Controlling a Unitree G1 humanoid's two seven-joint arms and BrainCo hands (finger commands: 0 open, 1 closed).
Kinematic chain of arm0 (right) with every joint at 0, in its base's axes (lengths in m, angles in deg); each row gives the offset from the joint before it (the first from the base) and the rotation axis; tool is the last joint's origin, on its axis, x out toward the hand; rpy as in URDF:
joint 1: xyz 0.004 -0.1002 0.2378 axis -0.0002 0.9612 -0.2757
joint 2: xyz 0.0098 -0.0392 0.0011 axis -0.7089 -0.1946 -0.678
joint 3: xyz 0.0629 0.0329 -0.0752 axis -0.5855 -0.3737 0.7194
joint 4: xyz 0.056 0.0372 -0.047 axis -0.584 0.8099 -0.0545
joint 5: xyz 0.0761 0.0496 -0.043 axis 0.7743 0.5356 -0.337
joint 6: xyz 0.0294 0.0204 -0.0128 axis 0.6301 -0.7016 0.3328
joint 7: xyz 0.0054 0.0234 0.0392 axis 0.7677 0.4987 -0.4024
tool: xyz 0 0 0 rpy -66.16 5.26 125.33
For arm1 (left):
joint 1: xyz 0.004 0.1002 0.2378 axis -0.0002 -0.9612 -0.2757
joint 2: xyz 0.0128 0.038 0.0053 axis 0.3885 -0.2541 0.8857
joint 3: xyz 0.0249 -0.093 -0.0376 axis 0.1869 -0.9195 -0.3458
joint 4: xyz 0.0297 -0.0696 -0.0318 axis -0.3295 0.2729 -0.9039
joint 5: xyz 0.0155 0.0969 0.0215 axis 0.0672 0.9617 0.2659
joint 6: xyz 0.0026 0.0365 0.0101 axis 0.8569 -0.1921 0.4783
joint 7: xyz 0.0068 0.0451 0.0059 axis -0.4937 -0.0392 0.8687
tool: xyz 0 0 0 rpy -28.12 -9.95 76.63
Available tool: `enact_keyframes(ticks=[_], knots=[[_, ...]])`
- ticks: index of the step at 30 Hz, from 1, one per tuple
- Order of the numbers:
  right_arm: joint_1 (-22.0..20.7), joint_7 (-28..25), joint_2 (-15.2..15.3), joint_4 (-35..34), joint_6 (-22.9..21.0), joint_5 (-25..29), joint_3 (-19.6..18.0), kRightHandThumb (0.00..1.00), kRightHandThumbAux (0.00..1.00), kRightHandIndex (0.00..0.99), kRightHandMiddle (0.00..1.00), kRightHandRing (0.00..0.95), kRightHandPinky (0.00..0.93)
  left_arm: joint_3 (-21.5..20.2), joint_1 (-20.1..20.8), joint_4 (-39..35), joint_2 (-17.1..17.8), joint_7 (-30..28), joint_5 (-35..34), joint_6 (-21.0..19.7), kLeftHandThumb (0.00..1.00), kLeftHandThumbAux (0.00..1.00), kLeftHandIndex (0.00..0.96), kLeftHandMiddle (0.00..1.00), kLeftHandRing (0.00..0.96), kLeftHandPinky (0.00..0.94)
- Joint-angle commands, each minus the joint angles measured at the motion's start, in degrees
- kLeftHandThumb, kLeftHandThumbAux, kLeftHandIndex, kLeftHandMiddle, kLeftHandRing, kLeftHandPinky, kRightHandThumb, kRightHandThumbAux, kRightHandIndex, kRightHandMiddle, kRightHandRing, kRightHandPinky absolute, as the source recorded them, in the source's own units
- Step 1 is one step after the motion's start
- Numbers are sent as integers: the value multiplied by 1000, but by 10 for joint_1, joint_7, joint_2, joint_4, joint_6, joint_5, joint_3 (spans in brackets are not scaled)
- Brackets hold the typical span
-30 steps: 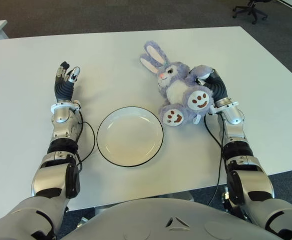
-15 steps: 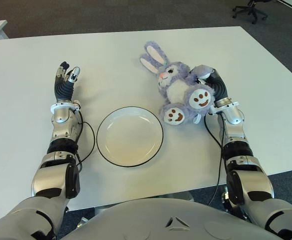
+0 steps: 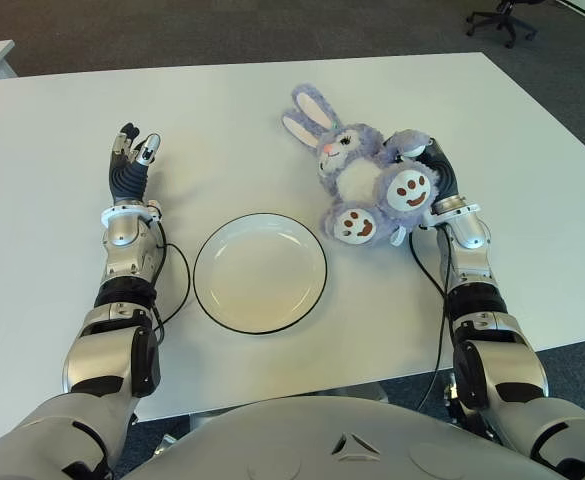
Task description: Put the doll into the plate.
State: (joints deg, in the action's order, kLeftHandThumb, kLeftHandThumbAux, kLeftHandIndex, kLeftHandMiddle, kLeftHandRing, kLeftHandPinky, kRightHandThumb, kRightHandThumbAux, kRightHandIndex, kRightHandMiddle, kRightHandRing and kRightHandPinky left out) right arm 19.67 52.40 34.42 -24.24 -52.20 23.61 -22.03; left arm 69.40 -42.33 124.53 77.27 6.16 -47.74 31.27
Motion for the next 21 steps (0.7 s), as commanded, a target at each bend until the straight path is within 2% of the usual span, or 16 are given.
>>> enact_keyframes(ticks=[1,21], knots=[[115,6,-65,49,-18,6,13,840,679,382,516,601,557,11,-61,46,-30,16,11,-39,0,483,0,80,117,151],[131,19,-85,-12,-6,11,9,842,676,388,526,619,582,11,-61,56,-32,19,11,-38,0,493,0,73,101,131]])
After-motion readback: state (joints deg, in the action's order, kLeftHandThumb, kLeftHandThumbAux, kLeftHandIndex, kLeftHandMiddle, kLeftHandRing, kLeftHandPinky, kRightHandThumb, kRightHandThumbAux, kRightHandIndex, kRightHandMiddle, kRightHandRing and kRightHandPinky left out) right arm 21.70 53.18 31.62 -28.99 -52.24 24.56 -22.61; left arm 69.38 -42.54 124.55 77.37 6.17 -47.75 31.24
